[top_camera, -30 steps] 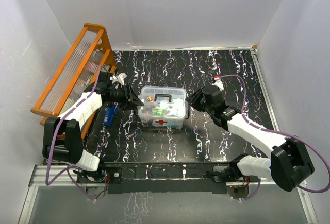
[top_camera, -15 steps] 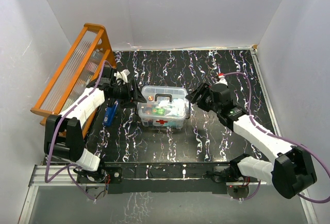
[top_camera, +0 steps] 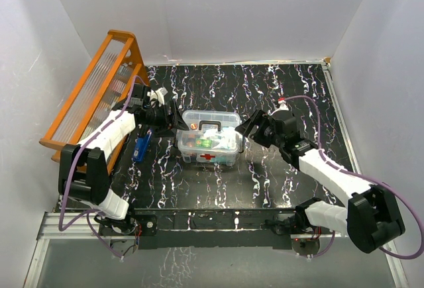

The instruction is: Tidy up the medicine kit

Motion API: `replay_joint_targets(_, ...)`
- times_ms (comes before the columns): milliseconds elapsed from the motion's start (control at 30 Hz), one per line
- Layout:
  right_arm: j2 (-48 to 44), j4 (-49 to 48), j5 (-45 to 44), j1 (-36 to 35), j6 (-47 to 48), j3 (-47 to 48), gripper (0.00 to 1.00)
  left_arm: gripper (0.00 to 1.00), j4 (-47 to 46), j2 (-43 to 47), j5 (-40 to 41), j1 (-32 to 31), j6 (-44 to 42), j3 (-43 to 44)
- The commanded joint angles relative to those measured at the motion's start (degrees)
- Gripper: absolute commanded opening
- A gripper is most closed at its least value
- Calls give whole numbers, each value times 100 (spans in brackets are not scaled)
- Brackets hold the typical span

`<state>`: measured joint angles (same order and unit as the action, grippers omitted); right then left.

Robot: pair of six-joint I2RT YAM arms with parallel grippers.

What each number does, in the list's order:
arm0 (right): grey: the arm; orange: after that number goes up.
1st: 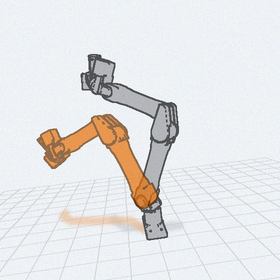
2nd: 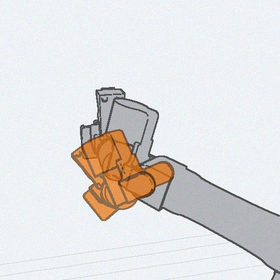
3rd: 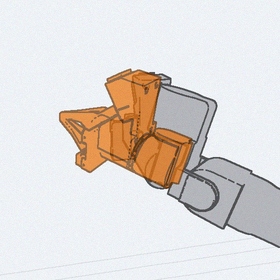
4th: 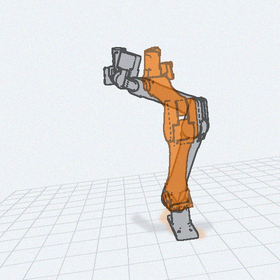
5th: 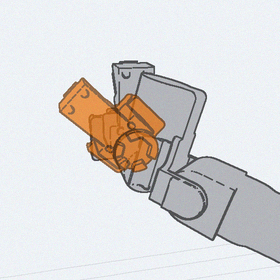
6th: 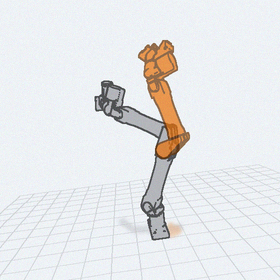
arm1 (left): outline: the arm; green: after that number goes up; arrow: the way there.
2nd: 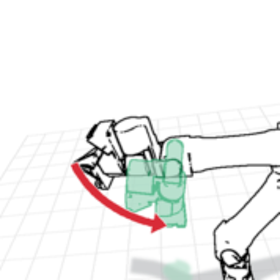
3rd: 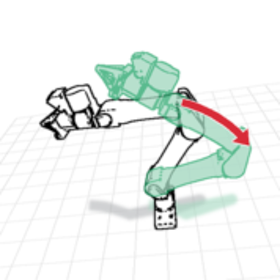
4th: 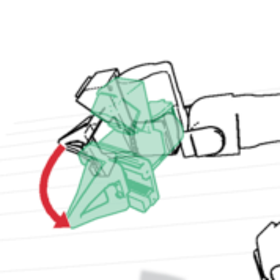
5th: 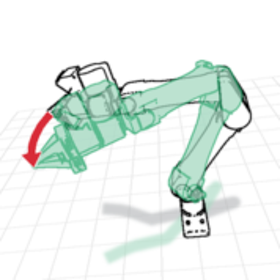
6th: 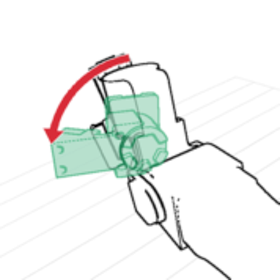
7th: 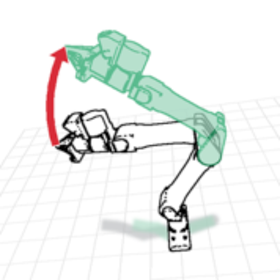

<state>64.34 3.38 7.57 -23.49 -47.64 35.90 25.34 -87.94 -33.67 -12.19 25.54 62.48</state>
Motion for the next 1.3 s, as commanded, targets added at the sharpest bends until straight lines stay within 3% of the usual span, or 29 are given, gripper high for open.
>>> replay_joint_targets(0, 210, -547, 384, 36, 192, 43, 78, 76, 16, -92, -265, 26, -32, 212)
replay_joint_targets(233, 430, -626, 289, 105, 170, -91, 83, 75, 57, -181, -251, 28, -40, 197)
replay_joint_targets(500, 687, -1082, 587, 176, 26, -429, 98, 74, 89, -223, -242, 34, -49, 206)
replay_joint_targets(733, 1039, -1383, 931, 180, -88, -470, 98, 74, 85, -239, -289, 39, -36, 190)
replay_joint_targets(1267, 1553, -1055, 626, 186, -154, -413, 98, 74, 105, -245, -276, 32, -23, 230)
